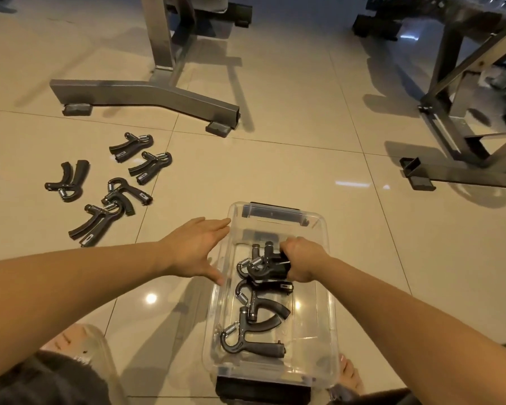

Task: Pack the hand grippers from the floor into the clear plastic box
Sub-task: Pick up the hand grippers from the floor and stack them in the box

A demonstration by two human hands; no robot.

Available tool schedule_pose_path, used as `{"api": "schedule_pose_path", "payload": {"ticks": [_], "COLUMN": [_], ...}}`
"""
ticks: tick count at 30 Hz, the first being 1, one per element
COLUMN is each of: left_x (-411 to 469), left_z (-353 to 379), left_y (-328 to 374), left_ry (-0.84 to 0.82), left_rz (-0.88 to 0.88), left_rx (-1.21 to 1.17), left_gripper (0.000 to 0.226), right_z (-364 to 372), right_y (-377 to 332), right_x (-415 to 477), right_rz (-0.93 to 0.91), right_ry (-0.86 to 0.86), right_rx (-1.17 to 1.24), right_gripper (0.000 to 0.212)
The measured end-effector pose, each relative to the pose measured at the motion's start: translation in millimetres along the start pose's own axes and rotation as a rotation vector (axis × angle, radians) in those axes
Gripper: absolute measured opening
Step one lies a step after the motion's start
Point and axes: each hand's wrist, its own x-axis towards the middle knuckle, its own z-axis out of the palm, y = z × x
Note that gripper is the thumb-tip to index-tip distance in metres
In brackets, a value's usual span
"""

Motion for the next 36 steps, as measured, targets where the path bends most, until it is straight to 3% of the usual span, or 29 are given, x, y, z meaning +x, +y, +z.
{"api": "schedule_pose_path", "payload": {"ticks": [4, 9, 15, 21, 26, 31, 36], "left_x": [3, 3, 2, 1, 1, -7, -40], "left_z": [8, 11, 9, 8, 8, -2, -51], "left_y": [-9, -12, -10, -9, -9, -10, -32], "left_ry": [0.000, 0.038, 0.025, -0.014, -0.022, -0.003, 0.113], "left_rz": [0.014, 0.026, 0.023, 0.011, 0.005, -0.055, -0.177], "left_rx": [0.011, 0.010, -0.034, -0.063, -0.071, -0.144, -0.142], "left_gripper": [0.126, 0.124, 0.122, 0.122, 0.122, 0.115, 0.078], "right_z": [29, 58, 68, 64, 43, -14, -81], "right_y": [-6, -6, -6, -13, -23, -38, -68], "right_x": [25, 43, 53, 55, 47, 21, -2], "right_rz": [0.004, -0.006, 0.015, 0.030, 0.064, 0.095, 0.060], "right_ry": [-0.003, 0.052, 0.095, 0.063, 0.068, 0.282, 0.524], "right_rx": [-0.021, -0.014, -0.025, -0.079, -0.043, 0.085, 0.233], "right_gripper": [0.064, 0.060, 0.071, 0.072, 0.058, 0.034, 0.033]}}
